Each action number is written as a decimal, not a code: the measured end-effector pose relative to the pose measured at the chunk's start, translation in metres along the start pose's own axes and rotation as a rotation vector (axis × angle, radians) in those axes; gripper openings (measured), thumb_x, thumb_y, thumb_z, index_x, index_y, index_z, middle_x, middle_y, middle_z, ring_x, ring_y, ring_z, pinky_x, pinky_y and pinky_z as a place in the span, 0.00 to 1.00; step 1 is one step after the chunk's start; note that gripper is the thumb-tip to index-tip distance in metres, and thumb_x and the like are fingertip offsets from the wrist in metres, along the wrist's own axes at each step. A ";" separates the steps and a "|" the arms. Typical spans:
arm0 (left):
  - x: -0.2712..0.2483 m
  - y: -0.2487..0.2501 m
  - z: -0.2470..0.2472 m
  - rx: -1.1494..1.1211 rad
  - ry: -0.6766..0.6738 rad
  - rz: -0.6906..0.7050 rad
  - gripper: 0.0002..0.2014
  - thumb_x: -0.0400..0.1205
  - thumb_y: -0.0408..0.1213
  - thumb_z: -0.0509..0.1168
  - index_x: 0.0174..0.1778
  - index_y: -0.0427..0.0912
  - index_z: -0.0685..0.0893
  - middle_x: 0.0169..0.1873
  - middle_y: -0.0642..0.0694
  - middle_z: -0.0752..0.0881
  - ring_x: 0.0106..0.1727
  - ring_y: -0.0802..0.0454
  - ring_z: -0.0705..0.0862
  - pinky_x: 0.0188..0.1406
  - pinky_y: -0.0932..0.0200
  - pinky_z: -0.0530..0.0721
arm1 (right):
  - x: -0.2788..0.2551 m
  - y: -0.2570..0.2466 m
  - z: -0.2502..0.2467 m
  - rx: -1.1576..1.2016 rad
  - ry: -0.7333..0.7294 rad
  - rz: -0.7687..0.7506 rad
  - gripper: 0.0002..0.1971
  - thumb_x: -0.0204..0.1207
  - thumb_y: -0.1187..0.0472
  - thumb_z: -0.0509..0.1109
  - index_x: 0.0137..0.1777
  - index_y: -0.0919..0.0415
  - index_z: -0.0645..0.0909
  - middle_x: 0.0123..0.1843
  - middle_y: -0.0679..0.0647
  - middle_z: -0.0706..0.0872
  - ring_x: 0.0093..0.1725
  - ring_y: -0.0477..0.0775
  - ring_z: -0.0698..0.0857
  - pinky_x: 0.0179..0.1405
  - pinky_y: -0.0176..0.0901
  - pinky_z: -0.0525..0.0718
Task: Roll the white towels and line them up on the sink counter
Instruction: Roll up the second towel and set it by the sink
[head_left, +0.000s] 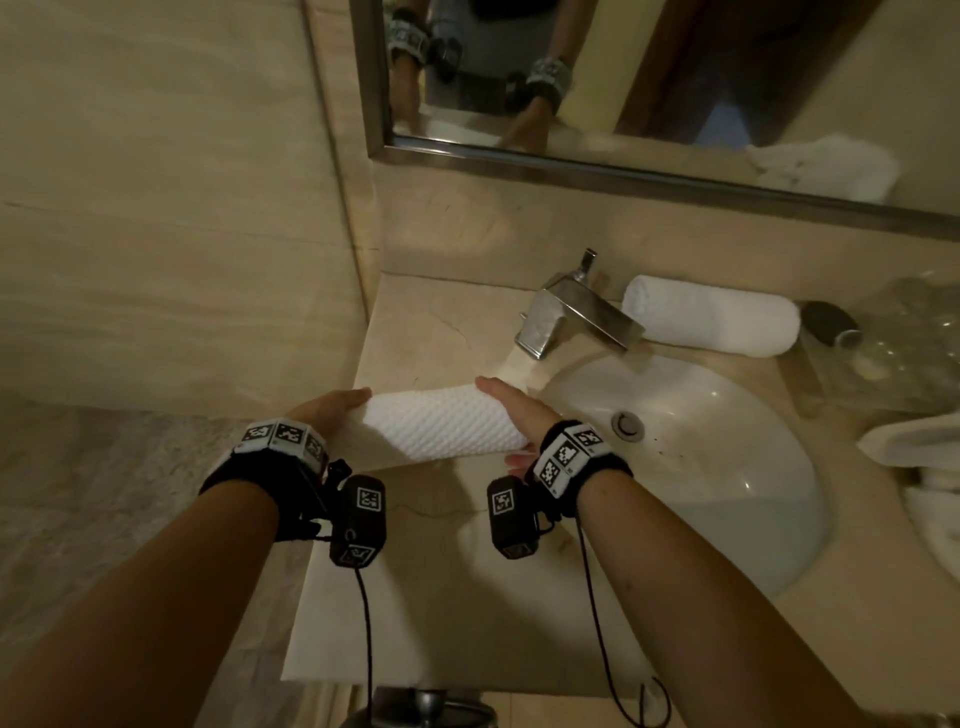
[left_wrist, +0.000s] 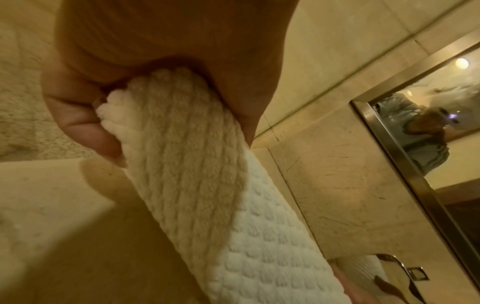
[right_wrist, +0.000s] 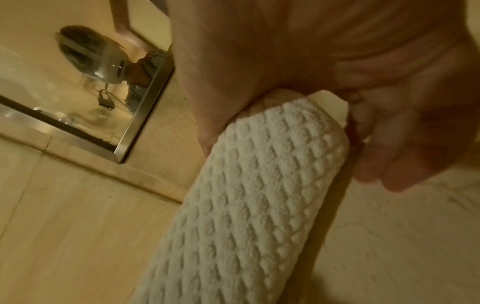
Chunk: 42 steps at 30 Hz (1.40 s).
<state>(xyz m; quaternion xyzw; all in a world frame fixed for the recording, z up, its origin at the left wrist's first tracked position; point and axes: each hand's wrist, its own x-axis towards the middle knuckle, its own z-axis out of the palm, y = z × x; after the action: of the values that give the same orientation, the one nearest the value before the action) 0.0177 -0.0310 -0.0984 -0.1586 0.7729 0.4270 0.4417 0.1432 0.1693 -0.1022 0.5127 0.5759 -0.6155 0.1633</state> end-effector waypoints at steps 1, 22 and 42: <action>0.001 0.000 -0.001 0.009 -0.008 -0.006 0.28 0.84 0.51 0.60 0.70 0.30 0.78 0.63 0.30 0.81 0.63 0.36 0.79 0.54 0.52 0.71 | 0.000 -0.003 0.001 0.024 -0.022 0.011 0.45 0.48 0.26 0.76 0.64 0.49 0.77 0.60 0.55 0.83 0.55 0.58 0.83 0.57 0.54 0.85; -0.063 0.083 0.085 0.131 -0.185 0.067 0.13 0.74 0.42 0.69 0.44 0.35 0.82 0.38 0.37 0.83 0.38 0.41 0.81 0.38 0.56 0.77 | 0.009 0.025 -0.113 0.422 0.066 -0.019 0.34 0.44 0.45 0.80 0.53 0.57 0.83 0.44 0.58 0.87 0.46 0.62 0.87 0.44 0.52 0.82; -0.119 0.123 0.436 -0.001 -0.420 0.011 0.15 0.74 0.46 0.71 0.45 0.36 0.83 0.35 0.36 0.86 0.40 0.40 0.83 0.52 0.48 0.83 | 0.028 0.112 -0.467 0.470 0.383 0.004 0.41 0.39 0.42 0.83 0.56 0.58 0.83 0.58 0.59 0.86 0.56 0.65 0.85 0.60 0.63 0.84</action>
<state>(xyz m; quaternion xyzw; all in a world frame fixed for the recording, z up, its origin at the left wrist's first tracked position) 0.2459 0.3744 -0.0441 -0.0620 0.6646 0.4535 0.5906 0.4273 0.5575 -0.0973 0.6442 0.4369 -0.6238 -0.0702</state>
